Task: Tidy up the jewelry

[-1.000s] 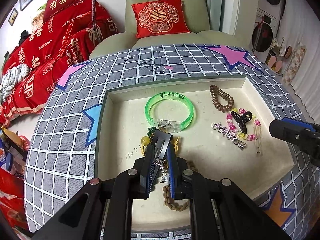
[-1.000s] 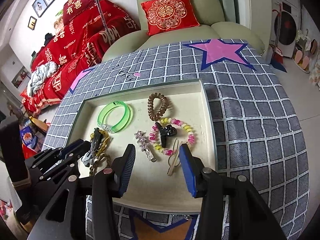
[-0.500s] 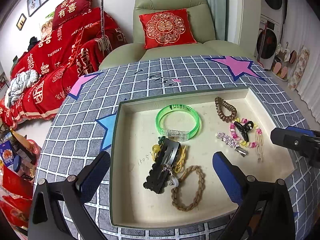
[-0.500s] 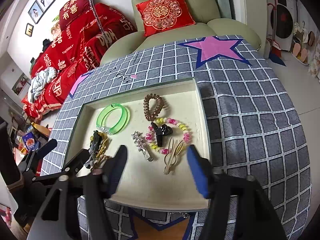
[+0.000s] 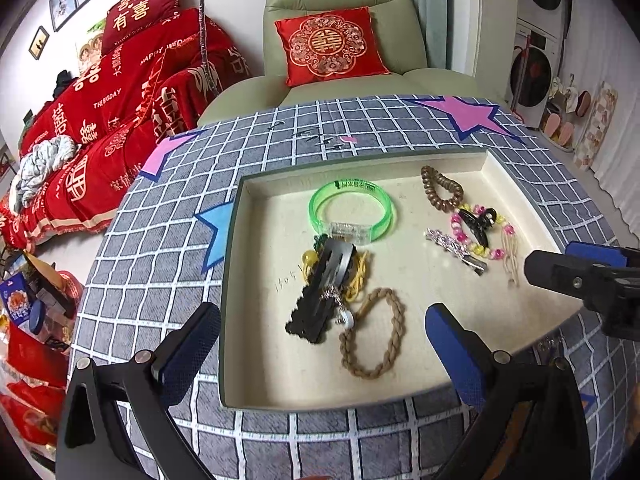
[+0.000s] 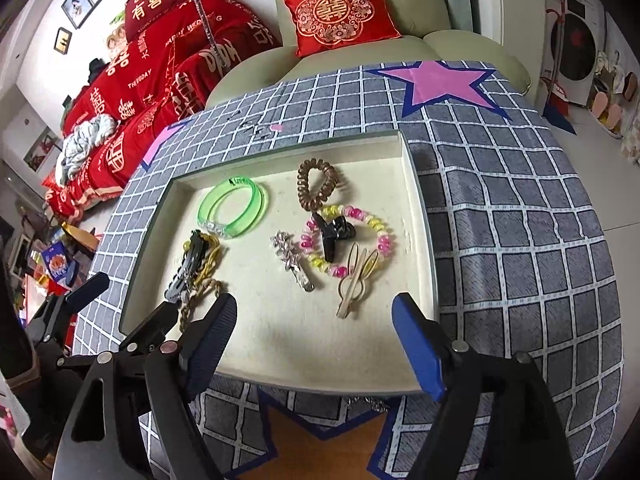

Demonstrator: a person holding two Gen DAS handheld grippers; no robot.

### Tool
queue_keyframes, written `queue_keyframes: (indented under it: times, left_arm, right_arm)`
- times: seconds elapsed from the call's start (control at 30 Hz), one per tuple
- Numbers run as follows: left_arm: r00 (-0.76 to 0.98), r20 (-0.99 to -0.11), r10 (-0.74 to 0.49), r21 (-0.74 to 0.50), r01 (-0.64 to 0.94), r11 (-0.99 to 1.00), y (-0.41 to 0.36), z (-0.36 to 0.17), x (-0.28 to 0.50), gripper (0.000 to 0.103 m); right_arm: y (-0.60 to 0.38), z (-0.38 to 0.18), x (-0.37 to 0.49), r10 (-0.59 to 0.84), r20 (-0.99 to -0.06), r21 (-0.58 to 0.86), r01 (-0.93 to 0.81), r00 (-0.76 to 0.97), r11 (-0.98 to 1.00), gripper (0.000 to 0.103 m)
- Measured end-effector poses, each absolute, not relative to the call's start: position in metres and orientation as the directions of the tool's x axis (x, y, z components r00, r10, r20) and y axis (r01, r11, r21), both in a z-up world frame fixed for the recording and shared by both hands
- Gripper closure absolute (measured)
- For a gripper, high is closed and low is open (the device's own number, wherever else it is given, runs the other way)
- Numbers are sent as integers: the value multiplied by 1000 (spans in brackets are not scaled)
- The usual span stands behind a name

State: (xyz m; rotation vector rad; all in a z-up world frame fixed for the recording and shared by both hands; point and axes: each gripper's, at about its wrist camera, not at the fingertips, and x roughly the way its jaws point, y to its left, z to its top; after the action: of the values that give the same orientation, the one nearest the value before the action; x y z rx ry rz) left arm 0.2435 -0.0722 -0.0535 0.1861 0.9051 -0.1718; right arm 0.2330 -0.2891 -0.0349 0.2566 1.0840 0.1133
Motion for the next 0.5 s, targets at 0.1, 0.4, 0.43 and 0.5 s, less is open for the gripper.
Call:
queue_keyframes:
  times: [0.1, 0.4, 0.43, 0.5]
  left_arm:
    - [608, -791, -69, 85, 222, 971, -70, -53, 239, 0]
    - [622, -780, -71, 88, 222, 971, -68, -50, 230, 0]
    - [621, -780, -73, 85, 220, 972, -68, -50, 229, 0]
    - [617, -784, -71, 84, 218, 972, -69, -49, 227, 0]
  right_arm:
    - [-288, -37, 232, 200, -864, 245, 38, 461, 969, 18]
    - [-286, -30, 222, 138, -845, 182, 36, 516, 983, 0]
    - [-286, -30, 220, 125, -846, 170, 39, 519, 985, 0]
    - [-286, -30, 218, 113, -848, 152, 35, 518, 988, 0]
